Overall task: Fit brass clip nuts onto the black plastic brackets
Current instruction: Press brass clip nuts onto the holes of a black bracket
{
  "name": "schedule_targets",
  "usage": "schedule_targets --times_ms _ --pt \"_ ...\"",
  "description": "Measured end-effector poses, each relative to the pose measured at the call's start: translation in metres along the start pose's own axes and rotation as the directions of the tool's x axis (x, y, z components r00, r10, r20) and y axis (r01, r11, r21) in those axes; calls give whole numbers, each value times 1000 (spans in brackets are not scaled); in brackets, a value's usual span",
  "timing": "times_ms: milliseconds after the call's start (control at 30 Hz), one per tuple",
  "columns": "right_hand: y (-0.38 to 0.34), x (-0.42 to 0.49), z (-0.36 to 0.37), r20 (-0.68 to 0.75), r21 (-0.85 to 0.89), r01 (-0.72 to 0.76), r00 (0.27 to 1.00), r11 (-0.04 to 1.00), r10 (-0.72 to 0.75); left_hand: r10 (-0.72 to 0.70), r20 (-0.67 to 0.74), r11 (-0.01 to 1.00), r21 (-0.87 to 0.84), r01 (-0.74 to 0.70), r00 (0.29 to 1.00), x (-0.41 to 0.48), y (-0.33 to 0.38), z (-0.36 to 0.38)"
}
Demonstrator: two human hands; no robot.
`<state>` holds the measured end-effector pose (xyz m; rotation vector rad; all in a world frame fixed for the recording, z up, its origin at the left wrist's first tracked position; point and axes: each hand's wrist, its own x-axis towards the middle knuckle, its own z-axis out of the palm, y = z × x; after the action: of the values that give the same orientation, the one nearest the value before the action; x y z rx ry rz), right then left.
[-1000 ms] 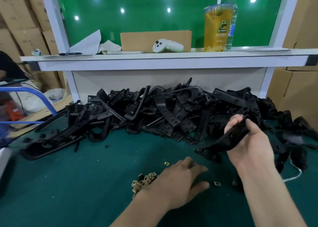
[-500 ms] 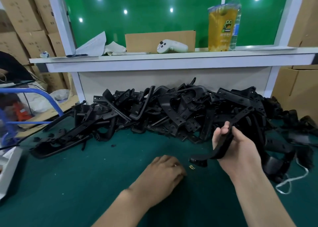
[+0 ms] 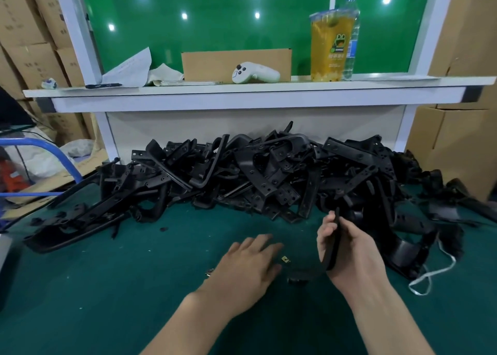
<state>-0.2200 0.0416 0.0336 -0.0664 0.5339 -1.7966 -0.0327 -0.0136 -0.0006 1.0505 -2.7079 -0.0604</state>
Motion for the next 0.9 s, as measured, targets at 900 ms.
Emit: schedule_targets --times_ms 900 --pt "17 11 -6 149 225 37 986 974 -72 -482 -121 452 -883 128 868 -38 18 -13"
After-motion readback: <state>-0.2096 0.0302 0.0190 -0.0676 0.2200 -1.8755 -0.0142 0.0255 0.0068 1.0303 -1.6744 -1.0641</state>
